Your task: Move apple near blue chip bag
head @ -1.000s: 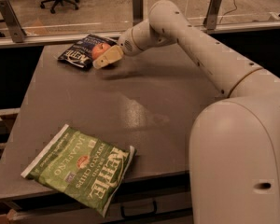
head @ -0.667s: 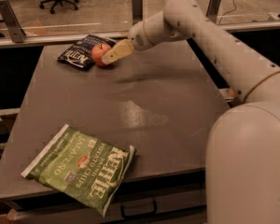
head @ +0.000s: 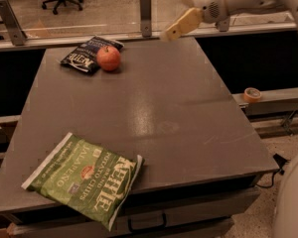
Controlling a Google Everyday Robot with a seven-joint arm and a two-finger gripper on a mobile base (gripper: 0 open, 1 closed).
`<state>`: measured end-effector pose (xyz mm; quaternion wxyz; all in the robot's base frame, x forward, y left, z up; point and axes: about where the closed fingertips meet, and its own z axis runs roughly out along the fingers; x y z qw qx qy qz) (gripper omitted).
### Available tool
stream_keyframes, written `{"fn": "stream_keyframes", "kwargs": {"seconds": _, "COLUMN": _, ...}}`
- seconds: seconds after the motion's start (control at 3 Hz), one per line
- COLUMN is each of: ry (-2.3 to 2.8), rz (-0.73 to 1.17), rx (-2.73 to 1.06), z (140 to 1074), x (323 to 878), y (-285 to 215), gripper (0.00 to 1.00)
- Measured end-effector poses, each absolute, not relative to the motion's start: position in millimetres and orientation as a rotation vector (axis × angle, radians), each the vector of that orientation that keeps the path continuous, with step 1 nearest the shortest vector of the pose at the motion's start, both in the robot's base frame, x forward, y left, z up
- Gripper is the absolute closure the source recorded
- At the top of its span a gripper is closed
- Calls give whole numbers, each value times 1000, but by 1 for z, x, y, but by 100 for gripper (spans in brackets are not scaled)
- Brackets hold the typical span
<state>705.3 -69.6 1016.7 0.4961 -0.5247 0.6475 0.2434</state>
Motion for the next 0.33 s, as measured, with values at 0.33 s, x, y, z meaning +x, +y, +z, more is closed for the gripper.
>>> {"fn": "stream_keyframes", "kwargs": {"seconds": 0.33, "ry": 1546, "rz": 589, "rx": -1296, "z": 1026, "x": 700, "y": -72, "gripper": 0}}
